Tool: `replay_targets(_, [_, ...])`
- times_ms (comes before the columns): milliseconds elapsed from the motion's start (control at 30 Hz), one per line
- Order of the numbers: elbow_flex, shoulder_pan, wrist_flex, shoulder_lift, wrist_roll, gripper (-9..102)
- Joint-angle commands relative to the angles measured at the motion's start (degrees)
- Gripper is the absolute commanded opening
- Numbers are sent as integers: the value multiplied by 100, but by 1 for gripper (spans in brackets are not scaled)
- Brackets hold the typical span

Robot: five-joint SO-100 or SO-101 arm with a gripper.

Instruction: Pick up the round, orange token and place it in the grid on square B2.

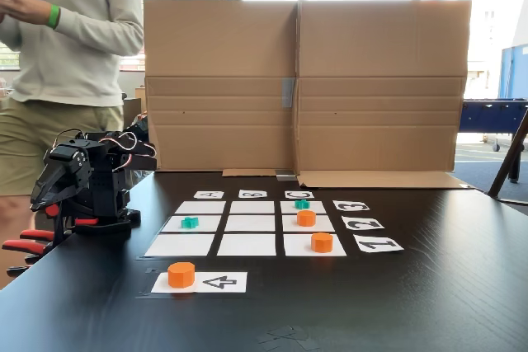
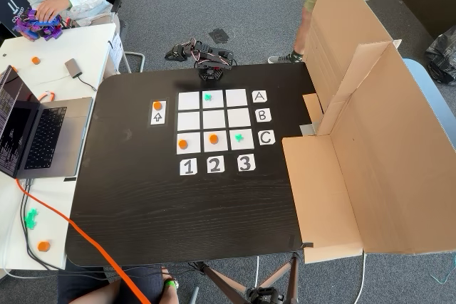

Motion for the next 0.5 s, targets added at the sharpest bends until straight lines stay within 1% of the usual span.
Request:
replay_targets(0, [18,-396,0,44,-413,-1])
replay_targets(467, [18,-448,0,26,-466,-1])
